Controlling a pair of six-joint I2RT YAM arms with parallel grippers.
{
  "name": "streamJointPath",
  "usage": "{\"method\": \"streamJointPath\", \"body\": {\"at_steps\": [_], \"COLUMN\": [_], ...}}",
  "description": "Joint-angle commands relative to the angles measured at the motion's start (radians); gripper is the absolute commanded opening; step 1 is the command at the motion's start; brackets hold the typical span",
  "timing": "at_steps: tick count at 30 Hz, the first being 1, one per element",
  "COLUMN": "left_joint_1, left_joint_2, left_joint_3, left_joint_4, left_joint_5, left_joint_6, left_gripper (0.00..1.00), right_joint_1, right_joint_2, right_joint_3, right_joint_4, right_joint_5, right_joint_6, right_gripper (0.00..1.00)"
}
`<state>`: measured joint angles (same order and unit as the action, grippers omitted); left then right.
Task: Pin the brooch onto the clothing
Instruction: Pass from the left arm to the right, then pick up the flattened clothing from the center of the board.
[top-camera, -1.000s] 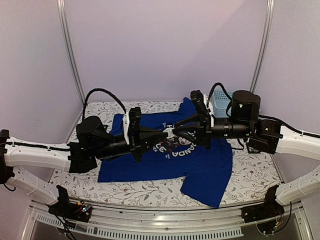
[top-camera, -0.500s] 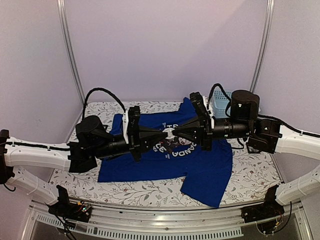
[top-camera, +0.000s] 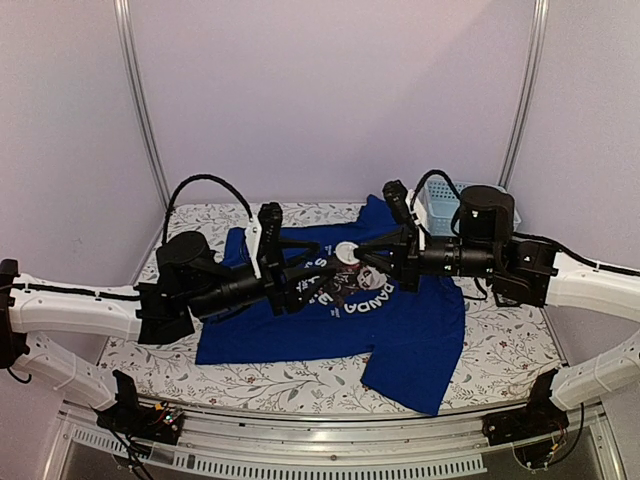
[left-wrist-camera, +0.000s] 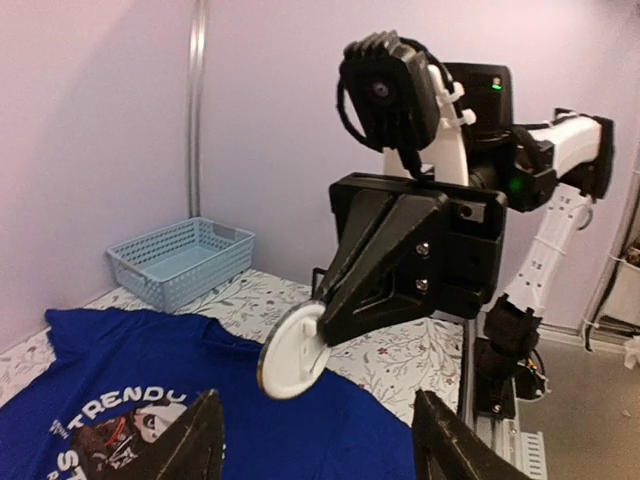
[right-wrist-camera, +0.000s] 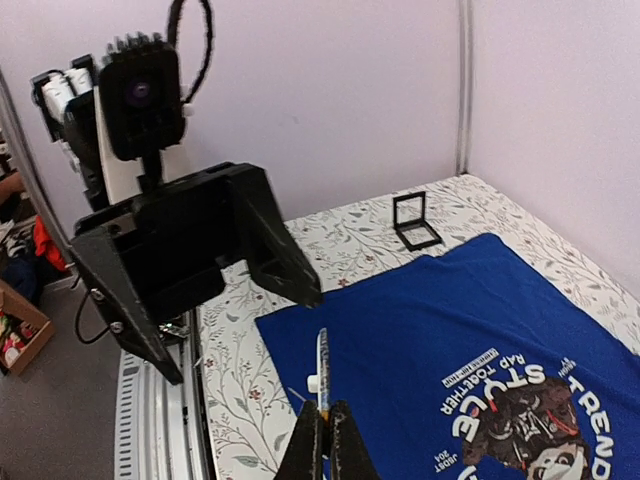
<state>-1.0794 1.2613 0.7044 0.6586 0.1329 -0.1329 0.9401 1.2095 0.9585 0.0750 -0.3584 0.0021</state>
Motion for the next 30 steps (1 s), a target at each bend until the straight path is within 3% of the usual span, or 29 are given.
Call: {"method": "streamJointPath", "body": {"at_steps": [1, 5, 7, 9, 21, 30], "left_joint_1": [0.038, 0.101, 0.153, 0.192, 0.254, 0.248], "left_joint_2": [-0.021, -0.033, -0.039, -0.053, -0.041, -0.079], "left_joint_3": [-0.032, -0.11, -0.181, -0.261, -0.434, -0.416], "left_joint_4": [-0.192, -0.48, -0.625, -0.655, -0.766, -1.002], "left_joint_5": [-0.353, -0.534, -0.553, -0.541, -0.482, -0.501], "left_joint_6": [-0.183, -0.475, -0.607, -0.685, -0.79, -0.974], "left_gripper": [0.62, 0.47, 0.42, 0.41, 0.38, 0.4], "right_joint_1": [-0.131, -0.19, -0.196, -0.197, -0.169, -0.104], "right_joint_2": [0.015, 0.08, 0.12, 0.156, 0.313, 0.244], "right_joint_3": [-0.106, -0.206, -0.25, -0.291, -0.421, -0.437], "right_joint_4": [-0.014, -0.013, -0.01, -0.003, -0.047, -0.197], "right_joint_5": [0.178, 0.248, 0.275, 0.3, 0.316, 0.348], "right_joint_6": [0.181, 0.307, 0.367, 0.412, 0.622, 0.697], "right_gripper": [0.0, 0.0, 0.0, 0.0, 0.0, 0.0]}}
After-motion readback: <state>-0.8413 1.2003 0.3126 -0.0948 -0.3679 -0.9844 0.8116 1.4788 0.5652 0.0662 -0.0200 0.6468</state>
